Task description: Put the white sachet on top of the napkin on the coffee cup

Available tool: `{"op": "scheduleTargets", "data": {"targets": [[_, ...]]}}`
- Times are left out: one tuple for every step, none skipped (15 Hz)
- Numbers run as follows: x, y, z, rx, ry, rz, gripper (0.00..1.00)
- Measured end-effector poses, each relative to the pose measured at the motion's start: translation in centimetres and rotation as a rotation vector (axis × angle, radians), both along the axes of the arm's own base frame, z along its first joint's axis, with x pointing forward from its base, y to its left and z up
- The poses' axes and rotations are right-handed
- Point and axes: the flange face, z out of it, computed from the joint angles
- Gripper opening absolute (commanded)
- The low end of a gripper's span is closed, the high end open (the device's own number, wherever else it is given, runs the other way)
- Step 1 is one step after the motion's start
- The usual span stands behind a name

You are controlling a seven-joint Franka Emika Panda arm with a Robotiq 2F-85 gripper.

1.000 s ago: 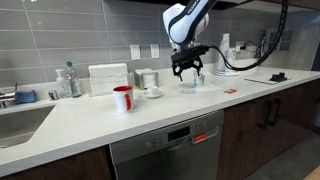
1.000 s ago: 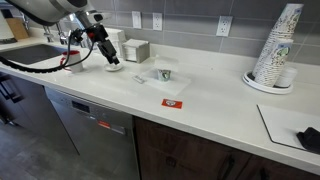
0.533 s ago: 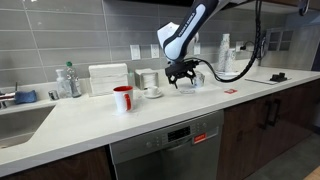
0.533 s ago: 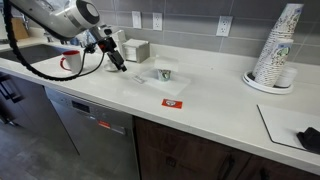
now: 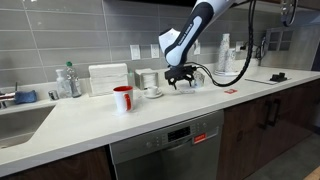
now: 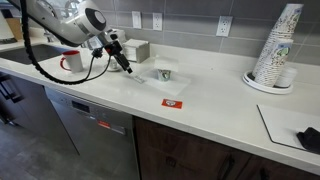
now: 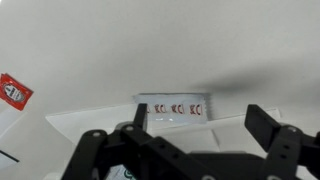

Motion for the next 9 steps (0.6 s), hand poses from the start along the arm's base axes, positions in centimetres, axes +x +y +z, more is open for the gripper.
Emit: {"op": "scheduleTargets", "data": {"targets": [[0.0, 0.1, 0.0, 0.000, -0.001, 0.000, 1.00], [0.0, 0.1, 0.0, 0.000, -0.001, 0.001, 1.00], [0.0, 0.1, 0.1, -0.002, -0.002, -0.001, 1.00], [0.1, -0.1, 0.1, -0.004, -0.008, -0.005, 1.00], [0.3, -0.3, 0.0, -0.005, -0.016, -0.006, 1.00], [0.6, -0.4, -0.1, -0.004, -0.026, -0.004, 1.00], [0.9, -0.6, -0.3, -0.002, -0.034, -0.001, 1.00], [1.2, -0.8, -0.7, 0.002, -0.043, 0.003, 1.00], [1.5, -0.9, -1.1, 0.005, -0.051, 0.007, 1.00]]}}
